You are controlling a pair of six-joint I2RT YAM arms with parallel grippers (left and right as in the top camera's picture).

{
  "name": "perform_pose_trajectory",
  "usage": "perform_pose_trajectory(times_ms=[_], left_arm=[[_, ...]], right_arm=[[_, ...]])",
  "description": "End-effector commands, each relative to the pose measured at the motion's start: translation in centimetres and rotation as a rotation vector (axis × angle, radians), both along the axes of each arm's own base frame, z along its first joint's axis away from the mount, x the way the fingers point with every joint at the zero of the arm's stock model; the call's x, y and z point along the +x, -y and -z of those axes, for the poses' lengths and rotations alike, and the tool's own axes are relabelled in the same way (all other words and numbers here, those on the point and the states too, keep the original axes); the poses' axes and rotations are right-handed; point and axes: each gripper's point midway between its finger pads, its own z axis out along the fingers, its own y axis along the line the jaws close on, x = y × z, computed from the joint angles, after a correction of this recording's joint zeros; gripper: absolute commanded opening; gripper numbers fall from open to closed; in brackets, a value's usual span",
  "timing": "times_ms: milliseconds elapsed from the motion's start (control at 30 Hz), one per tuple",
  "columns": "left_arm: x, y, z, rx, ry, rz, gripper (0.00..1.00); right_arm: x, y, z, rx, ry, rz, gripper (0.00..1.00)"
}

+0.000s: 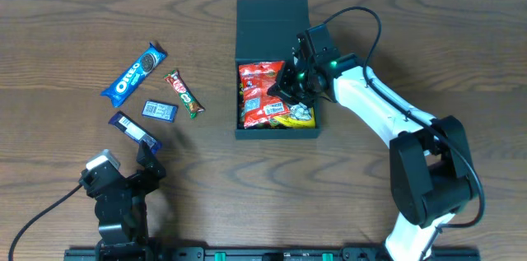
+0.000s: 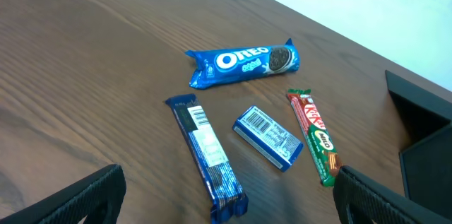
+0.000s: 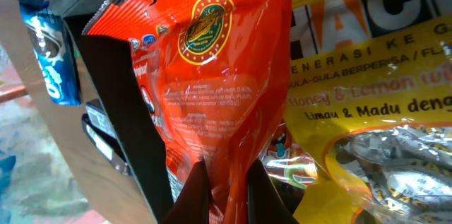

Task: Pack container
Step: 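Lift the red bag over the box and lower it inside, then push the red bag down into the box with the right gripper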

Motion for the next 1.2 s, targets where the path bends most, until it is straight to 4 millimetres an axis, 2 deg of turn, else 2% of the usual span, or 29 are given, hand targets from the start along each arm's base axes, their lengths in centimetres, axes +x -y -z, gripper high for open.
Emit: perform_pose_trajectory(times_ms=[0,600,733,833,1000,1033,1067,1100,1167], left_arm=[[-0.1,-0.3,0.9,0.019,-0.025,-0.009,0.95],[-0.1,-0.3,0.9,0.019,-0.025,-0.009,0.95],[-0.1,-0.3,0.9,0.020,-0.025,-0.009,0.95],[-0.1,-0.3,0.9,0.020,-0.025,-0.009,0.95],[-0.1,-0.3,0.9,0.019,-0.025,-0.009,0.95],[-0.1,-0.3,0.9,0.019,-0.025,-0.009,0.95],[-0.1,-0.3,0.9,0.020,-0.025,-0.009,0.95],[-0.1,-0.3,0.9,0.019,-0.025,-0.009,0.95],[-0.1,-0.3,0.9,0.020,-0.025,-0.009,0.95]], right_arm=[[-0.3,-0.3,-0.2,-0.022,0.018,-0.005,0.01],[-1.8,-1.1,1.2,-0.048,-0.008,-0.066,0.01],[-2.1,-2.9,0.0,0.054,-0.001,-0.112,0.01],[-1.7,-3.0,-0.3,0.075,0.013,-0.113,0.01],[-1.9,-2.9,1.3,0.047,-0.011,-0.119,0.01],[-2.0,-2.9,1.6,0.046,-0.022,-0.120,0.04],[-2.2,-2.9,2.2,0.044,-0.042,-0.122,0.23],[-2.4,-2.9,2.5,0.045,-0.057,-0.125,0.49],[-2.4,-2.9,2.4,0.059,-0.058,-0.133,0.64]])
